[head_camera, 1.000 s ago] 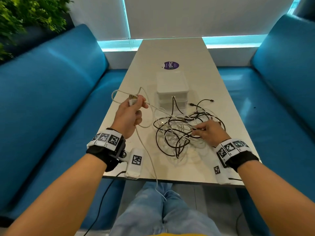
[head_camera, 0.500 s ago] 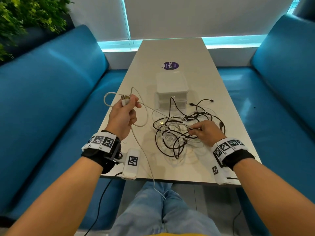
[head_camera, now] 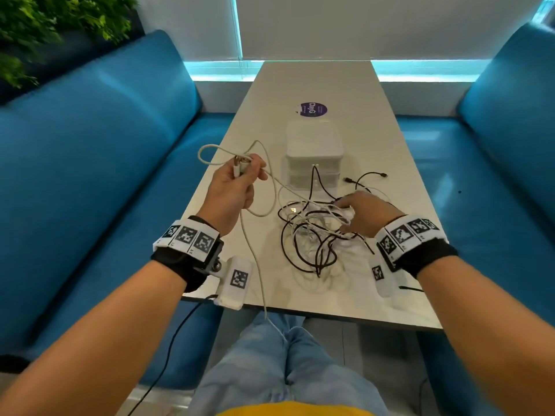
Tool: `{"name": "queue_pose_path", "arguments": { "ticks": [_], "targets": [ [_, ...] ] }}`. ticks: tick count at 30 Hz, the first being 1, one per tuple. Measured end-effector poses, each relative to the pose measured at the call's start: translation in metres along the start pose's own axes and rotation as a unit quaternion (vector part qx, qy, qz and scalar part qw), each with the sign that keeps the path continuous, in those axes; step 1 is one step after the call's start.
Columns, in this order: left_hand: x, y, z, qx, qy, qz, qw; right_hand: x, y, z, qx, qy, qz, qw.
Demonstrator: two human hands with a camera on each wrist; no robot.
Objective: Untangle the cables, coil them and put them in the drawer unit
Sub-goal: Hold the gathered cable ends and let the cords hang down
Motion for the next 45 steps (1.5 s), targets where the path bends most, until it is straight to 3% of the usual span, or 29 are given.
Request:
{"name": "queue_pose_path", "arguments": {
  "ticks": [4, 9, 12, 14, 18, 22, 26, 28, 31, 33, 39, 43, 45],
  "targets": [
    [0.005, 0.019, 0.004, -0.029, 0.007, 0.014, 0.999, -0.052, -0.044, -0.020, 0.055, -0.072, 0.087, 0.992],
    [0.014, 0.040, 0.002, -0.080, 0.026, -0.015, 0.996, -0.089, -0.046, -0.035, -0.028, -0.130, 0.121, 0.984],
    [0.014, 0.043, 0.001, -0.092, 0.031, -0.046, 0.994, -0.082, -0.057, -0.034, 0.025, -0.138, 0.146, 0.979],
    [0.000, 0.049, 0.002, -0.093, -0.004, -0.066, 0.994, -0.077, -0.065, -0.035, 0.054, -0.151, 0.174, 0.972],
    [-0.038, 0.078, -0.006, -0.102, -0.113, 0.059, 0.987, -0.074, -0.089, -0.049, 0.118, -0.200, 0.257, 0.938],
    [-0.045, 0.114, -0.007, -0.168, -0.075, 0.161, 0.970, -0.075, -0.100, -0.058, 0.155, -0.240, 0.303, 0.909],
    [-0.051, 0.112, 0.001, -0.152, -0.053, 0.218, 0.963, -0.057, -0.107, -0.064, 0.213, -0.245, 0.395, 0.859],
    [-0.049, 0.105, 0.002, -0.143, -0.048, 0.204, 0.967, -0.044, -0.091, -0.056, 0.199, -0.218, 0.397, 0.869],
    [-0.041, 0.089, 0.002, -0.105, -0.041, 0.153, 0.982, -0.035, -0.032, -0.034, 0.074, -0.202, 0.298, 0.930],
    [-0.037, 0.077, 0.005, -0.076, -0.043, 0.122, 0.989, -0.023, 0.001, -0.026, 0.030, -0.171, 0.248, 0.953],
    [-0.026, 0.051, 0.005, -0.029, -0.036, 0.130, 0.990, 0.009, 0.023, -0.014, 0.062, -0.116, 0.246, 0.960],
    [-0.011, 0.002, 0.014, 0.092, -0.055, 0.047, 0.993, 0.038, 0.037, -0.012, 0.038, -0.045, 0.208, 0.976],
    [0.004, -0.014, 0.021, 0.096, -0.048, 0.055, 0.993, 0.048, 0.040, -0.013, 0.042, -0.026, 0.204, 0.978]
  ]
}}
Point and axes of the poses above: each hand's wrist, its own z-axis towards the middle knuckle, its own y-axis out of the palm, x = y × z, the point moved 9 cm from there along z, towards the middle knuckle, and after that the axes turned 5 degrees about -x, right-handed, at the moved point
